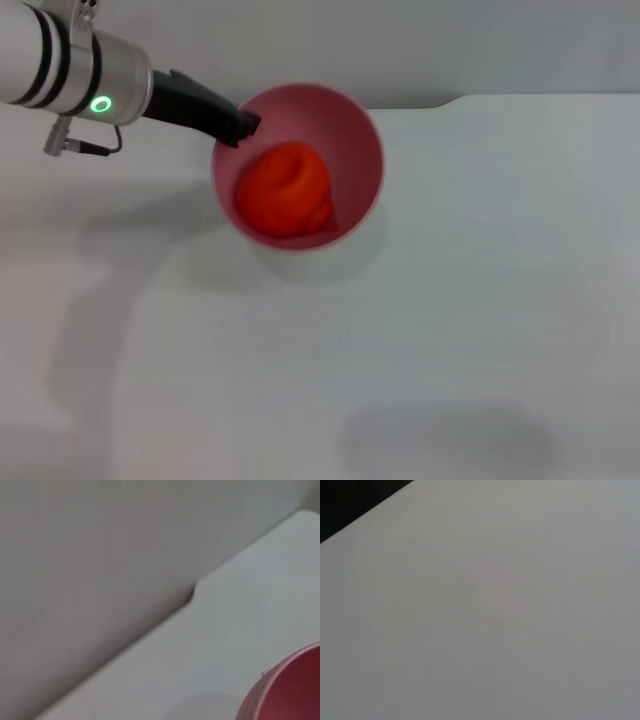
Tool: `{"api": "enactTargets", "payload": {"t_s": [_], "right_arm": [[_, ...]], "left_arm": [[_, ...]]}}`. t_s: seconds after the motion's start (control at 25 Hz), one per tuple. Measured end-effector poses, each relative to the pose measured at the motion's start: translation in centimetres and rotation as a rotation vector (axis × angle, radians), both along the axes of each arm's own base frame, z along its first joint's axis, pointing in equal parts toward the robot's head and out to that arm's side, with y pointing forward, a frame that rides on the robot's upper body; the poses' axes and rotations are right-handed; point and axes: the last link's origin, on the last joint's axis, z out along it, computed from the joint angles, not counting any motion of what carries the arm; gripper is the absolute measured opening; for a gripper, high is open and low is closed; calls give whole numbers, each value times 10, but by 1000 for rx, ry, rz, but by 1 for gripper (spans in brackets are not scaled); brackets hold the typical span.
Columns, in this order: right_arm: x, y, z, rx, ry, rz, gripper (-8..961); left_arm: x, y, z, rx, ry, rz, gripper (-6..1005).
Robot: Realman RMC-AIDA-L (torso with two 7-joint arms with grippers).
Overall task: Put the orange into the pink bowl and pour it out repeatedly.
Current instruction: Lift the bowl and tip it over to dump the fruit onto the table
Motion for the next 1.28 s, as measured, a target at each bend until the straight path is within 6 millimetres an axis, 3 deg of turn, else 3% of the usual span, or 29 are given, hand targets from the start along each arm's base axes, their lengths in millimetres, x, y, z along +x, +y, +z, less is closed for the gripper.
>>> {"api": "enactTargets", "payload": {"t_s": [0.2,0.36,0.68,0.96,1.0,1.28], "right_arm": [[15,-9,1,25,38,-33,660],[16,-13,2,35,41,-27,655],[15,-15,1,35,48,-17,645],[7,-8,-4,12,46,19,637],[5,-7,-6,3,45,31,635],[-8,5,-18,-49,46,87,627]], "left_arm": [[6,0,-3,53,-16,-61,43],[19,-13,-23,211,72,-292,43],[23,-29,-37,381,120,-473,43],[29,-60,-63,463,195,-700,43],[32,-68,-74,476,214,-764,43],[42,-75,-91,492,206,-840,43]]}}
